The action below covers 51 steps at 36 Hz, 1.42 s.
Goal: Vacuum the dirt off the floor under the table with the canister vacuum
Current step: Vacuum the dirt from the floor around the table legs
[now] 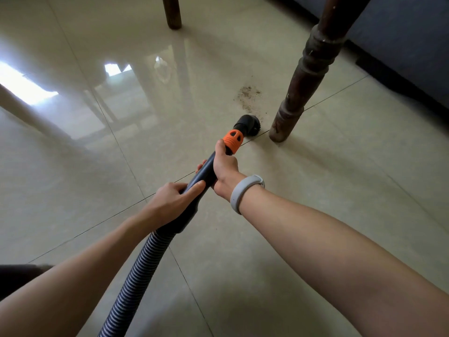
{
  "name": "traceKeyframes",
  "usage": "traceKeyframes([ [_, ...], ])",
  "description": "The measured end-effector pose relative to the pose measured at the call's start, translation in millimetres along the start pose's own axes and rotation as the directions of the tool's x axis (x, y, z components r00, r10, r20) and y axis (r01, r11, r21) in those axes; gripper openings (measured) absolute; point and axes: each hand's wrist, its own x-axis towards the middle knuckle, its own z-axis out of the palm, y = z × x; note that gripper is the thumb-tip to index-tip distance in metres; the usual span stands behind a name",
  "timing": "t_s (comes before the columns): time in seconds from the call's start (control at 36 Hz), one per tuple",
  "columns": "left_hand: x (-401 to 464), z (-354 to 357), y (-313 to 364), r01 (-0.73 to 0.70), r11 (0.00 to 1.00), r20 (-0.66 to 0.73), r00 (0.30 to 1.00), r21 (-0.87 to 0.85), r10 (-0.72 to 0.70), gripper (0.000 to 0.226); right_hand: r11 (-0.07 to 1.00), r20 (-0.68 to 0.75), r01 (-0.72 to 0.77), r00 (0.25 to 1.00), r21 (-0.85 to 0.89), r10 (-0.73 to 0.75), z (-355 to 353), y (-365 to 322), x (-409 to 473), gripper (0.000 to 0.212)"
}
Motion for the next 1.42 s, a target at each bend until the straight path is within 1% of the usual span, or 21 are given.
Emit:
traceKeyframes([
  [0.36, -17.0, 16.7, -9.1, -0.127, 0.988, 0.109, 0.987, 0.085, 0.117, 0.040, 0.994, -0.052, -0.033, 0.998, 0.109, 0.039, -32.6, 27.5, -20.3, 0.039],
  [0.42, -20.2, 22.1, -12.7, -0.147, 0.981, 0.106, 0.985, 0.124, 0.135, 0.043, 0.991, -0.060, -0.039, 0.997, 0.128, 0.047, -37.7, 33.2, -22.5, 0.035],
  [0.5, -23.3, 24.9, -18.4, -0.188, 0.963, 0.119, 0.979, 0.191, 0.167, 0.053, 0.983, -0.081, -0.042, 0.995, 0.176, 0.057, -45.7, 43.4, -26.6, 0.027],
  [0.61, -19.4, 24.8, -16.3, -0.241, 0.943, 0.193, 0.961, 0.231, 0.198, 0.043, 0.974, -0.086, -0.071, 0.992, 0.214, 0.091, -59.6, 43.2, -29.6, 0.021],
  [0.72, -13.6, 31.1, -1.7, -0.237, 0.935, 0.163, 0.966, 0.264, 0.199, 0.045, 0.963, -0.096, -0.068, 0.991, 0.259, 0.096, -67.3, 30.3, -27.1, 0.020],
  [0.81, -15.5, 36.8, 7.5, -0.254, 0.909, 0.142, 0.965, 0.331, 0.218, 0.046, 0.946, -0.098, -0.072, 0.989, 0.315, 0.108, -72.8, 27.5, -25.2, 0.022],
  [0.89, -21.3, 44.3, 11.5, -0.274, 0.867, 0.111, 0.962, 0.415, 0.251, 0.044, 0.932, -0.076, -0.095, 0.989, 0.349, 0.130, -81.6, 31.2, -25.1, 0.024],
  [0.97, -28.1, 53.2, 14.4, -0.294, 0.808, 0.076, 0.952, 0.510, 0.298, 0.048, 0.922, -0.044, -0.127, 0.987, 0.365, 0.153, -92.1, 37.1, -23.7, 0.028],
  [1.03, -31.9, 56.5, 15.4, -0.297, 0.796, 0.070, 0.949, 0.527, 0.308, 0.050, 0.921, -0.024, -0.142, 0.987, 0.364, 0.161, -97.4, 38.7, -24.0, 0.028],
  [1.11, -37.8, 52.5, 13.1, -0.285, 0.816, 0.073, 0.955, 0.503, 0.289, 0.047, 0.930, 0.000, -0.147, 0.988, 0.338, 0.156, -97.8, 36.9, -30.7, 0.026],
  [1.19, -44.0, 40.7, 2.5, -0.262, 0.841, 0.091, 0.964, 0.473, 0.249, 0.047, 0.954, -0.018, -0.133, 0.990, 0.267, 0.143, -89.4, 39.7, -36.9, 0.035],
  [1.31, -58.0, 18.4, -22.4, -0.255, 0.855, 0.189, 0.964, 0.452, 0.187, 0.042, 0.953, -0.068, -0.106, 0.989, 0.284, 0.131, -77.6, 36.7, -37.4, 0.043],
  [1.36, -64.5, 6.9, -35.1, -0.248, 0.868, 0.240, 0.958, 0.429, 0.155, 0.042, 0.972, -0.128, -0.077, 0.986, 0.221, 0.107, -74.4, 33.4, -32.6, 0.049],
  [1.42, -69.2, -0.8, -44.4, -0.242, 0.881, 0.305, 0.945, 0.406, 0.120, 0.040, 0.989, -0.152, -0.098, 0.982, 0.107, 0.114, -69.1, 34.9, -28.2, 0.046],
])
